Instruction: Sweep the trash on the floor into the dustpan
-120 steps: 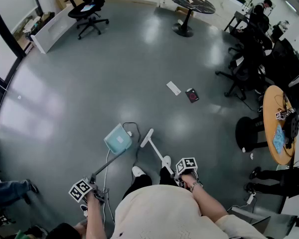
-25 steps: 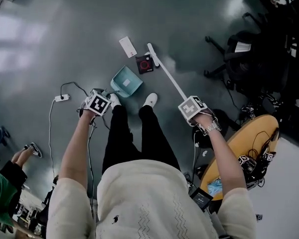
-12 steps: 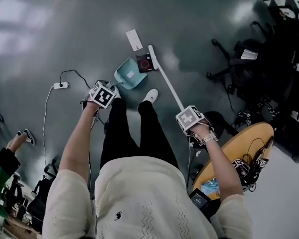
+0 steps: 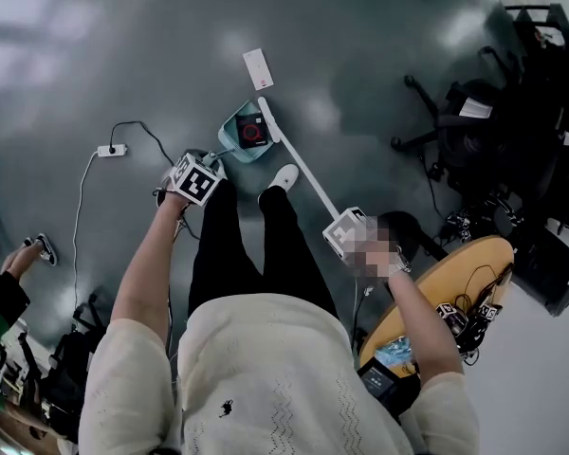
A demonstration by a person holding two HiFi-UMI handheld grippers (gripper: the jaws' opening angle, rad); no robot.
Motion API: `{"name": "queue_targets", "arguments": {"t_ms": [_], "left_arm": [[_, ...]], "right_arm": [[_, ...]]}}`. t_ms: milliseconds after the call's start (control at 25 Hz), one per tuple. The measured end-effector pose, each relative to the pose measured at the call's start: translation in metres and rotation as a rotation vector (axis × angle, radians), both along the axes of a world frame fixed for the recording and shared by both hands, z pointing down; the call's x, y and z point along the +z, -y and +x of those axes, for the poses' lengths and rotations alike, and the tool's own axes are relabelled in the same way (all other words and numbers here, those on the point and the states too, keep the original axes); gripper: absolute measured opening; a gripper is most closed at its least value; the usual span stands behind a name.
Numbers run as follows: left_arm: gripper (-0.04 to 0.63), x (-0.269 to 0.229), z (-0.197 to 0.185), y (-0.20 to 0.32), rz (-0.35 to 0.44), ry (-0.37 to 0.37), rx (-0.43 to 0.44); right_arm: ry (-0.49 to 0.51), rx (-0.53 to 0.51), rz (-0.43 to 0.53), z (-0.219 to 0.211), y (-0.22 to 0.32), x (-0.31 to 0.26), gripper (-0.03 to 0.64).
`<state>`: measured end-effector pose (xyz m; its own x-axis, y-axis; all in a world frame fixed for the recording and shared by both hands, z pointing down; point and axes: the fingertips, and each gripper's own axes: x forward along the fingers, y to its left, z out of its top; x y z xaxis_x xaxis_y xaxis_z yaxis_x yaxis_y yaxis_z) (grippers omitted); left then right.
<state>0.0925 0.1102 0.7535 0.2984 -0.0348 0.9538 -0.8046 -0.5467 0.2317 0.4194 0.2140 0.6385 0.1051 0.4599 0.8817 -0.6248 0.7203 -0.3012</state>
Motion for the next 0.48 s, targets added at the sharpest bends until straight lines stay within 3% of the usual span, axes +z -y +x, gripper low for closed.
{"name": "queue_targets", "arguments": {"t_ms": [480], "left_arm": [[0.095, 0.003, -0.017, -0.019, 0.044, -0.021, -0.001]], "right_arm": [[-0.008, 0.095, -0.067, -0.016, 0.009, -0.037, 0.13]]}}
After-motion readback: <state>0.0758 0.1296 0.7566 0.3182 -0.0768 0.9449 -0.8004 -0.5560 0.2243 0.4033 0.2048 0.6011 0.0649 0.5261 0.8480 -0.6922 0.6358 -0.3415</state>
